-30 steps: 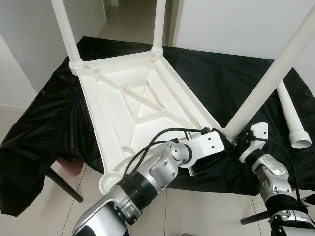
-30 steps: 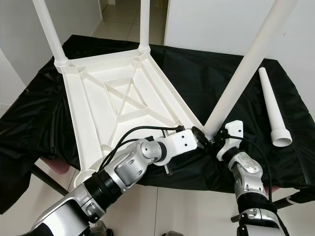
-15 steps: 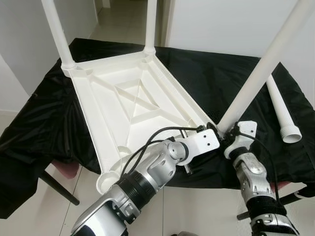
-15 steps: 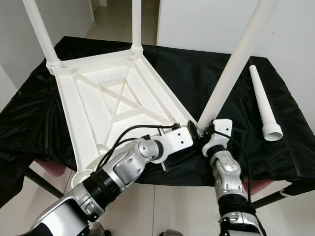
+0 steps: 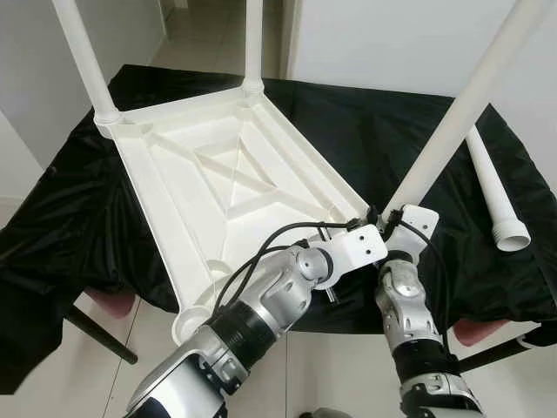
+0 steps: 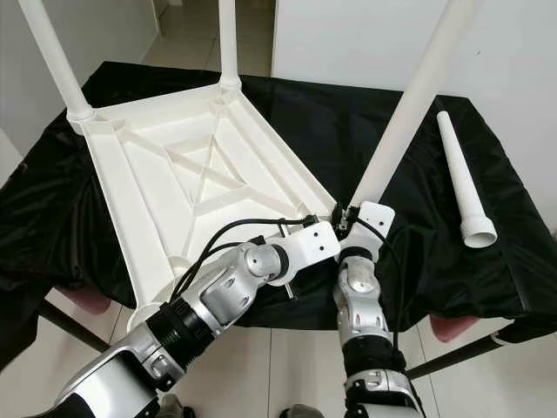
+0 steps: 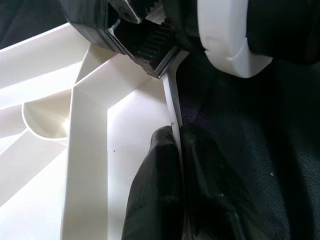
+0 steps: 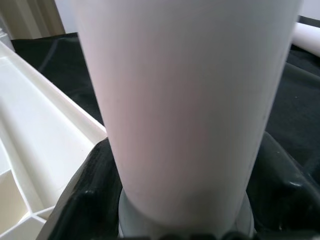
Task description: Building children table
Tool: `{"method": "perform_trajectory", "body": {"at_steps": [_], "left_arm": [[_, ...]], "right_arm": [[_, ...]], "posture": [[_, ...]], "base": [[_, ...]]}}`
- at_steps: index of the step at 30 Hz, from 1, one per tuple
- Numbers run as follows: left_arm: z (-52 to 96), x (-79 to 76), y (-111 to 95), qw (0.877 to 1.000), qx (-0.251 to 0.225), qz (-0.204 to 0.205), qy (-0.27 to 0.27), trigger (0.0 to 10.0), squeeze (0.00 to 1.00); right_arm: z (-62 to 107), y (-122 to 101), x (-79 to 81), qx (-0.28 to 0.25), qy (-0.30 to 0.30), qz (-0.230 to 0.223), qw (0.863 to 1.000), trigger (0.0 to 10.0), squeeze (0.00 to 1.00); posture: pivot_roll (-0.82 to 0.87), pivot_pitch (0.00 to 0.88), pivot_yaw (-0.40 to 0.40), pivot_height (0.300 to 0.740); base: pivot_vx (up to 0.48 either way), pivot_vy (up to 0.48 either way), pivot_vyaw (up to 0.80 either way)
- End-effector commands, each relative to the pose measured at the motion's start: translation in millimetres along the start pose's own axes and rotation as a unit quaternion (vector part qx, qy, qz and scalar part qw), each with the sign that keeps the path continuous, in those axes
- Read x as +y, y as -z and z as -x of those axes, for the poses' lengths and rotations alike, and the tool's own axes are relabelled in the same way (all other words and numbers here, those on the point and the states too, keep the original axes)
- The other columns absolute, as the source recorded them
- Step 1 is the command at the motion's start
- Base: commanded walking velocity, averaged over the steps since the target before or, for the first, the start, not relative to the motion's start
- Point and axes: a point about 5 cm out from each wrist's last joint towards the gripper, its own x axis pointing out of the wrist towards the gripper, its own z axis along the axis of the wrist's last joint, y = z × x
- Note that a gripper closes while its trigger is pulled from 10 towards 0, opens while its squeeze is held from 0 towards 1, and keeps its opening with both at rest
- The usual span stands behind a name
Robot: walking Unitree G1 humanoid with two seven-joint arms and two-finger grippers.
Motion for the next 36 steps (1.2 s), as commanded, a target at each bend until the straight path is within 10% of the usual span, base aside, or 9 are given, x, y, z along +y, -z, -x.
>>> {"method": "perform_trajectory", "body": {"at_steps": [1,3,4,5,6,15,17,18,36], "left_arm": [[-4.3,-18.0,-13,0.999,-0.022,-0.022,0.043,10.0,0.00],[-4.2,-18.4,-13,0.999,-0.022,-0.022,0.043,10.0,0.00],[-4.2,-18.8,-13,0.999,-0.022,-0.022,0.044,10.0,0.00],[-4.2,-18.8,-13,0.999,-0.022,-0.022,0.044,10.0,0.00],[-4.1,-19.1,-13,0.999,-0.022,-0.023,0.044,10.0,0.00],[-3.9,-19.1,-12,0.999,-0.021,-0.023,0.044,10.0,0.00],[-4.0,-19.2,-12,0.999,-0.021,-0.023,0.044,10.0,0.00],[-4.0,-19.2,-13,0.999,-0.021,-0.023,0.044,10.0,0.00],[-3.9,-15.9,-14,0.999,-0.022,-0.027,0.041,10.0,0.00]], "right_arm": [[8.4,29,-0.6,0.083,0.012,0.030,0.996,10.0,0.00],[8.0,29,-1.0,0.085,0.007,0.024,0.996,10.0,0.00],[8.3,29,-1.7,0.084,0.005,0.022,0.996,10.0,0.68],[8.3,29,-1.7,0.084,0.005,0.022,0.996,10.0,0.68],[9.0,29,-2.1,0.085,-0.008,0.014,0.996,10.0,1.00],[9.7,21,-8.1,0.036,-0.081,0.017,0.996,10.0,1.00],[10.5,20,-11.7,0.035,-0.106,0.007,0.994,10.0,0.71],[10.9,20,-15.0,0.034,-0.134,0.005,0.990,10.0,0.00],[6.3,30,-68.0,0.086,-0.371,0.066,0.922,10.0,0.00]], "posture": [[0.01,0.021,-0.018,0.740],[0.01,0.021,-0.019,0.740],[0.01,0.022,-0.019,0.740],[0.01,0.022,-0.019,0.740],[0.01,0.022,-0.019,0.740],[0.01,0.022,-0.017,0.740],[0.01,0.024,-0.016,0.740],[0.01,0.025,-0.015,0.740],[0.01,0.033,0.001,0.740]], "base": [[0.000,0.000,0.00],[0.000,0.000,0.00],[0.000,0.000,0.00],[0.000,0.000,0.00],[0.000,0.000,0.00],[0.000,0.000,0.00],[0.000,0.000,0.00],[0.000,0.000,0.00],[0.000,0.000,0.00]]}}
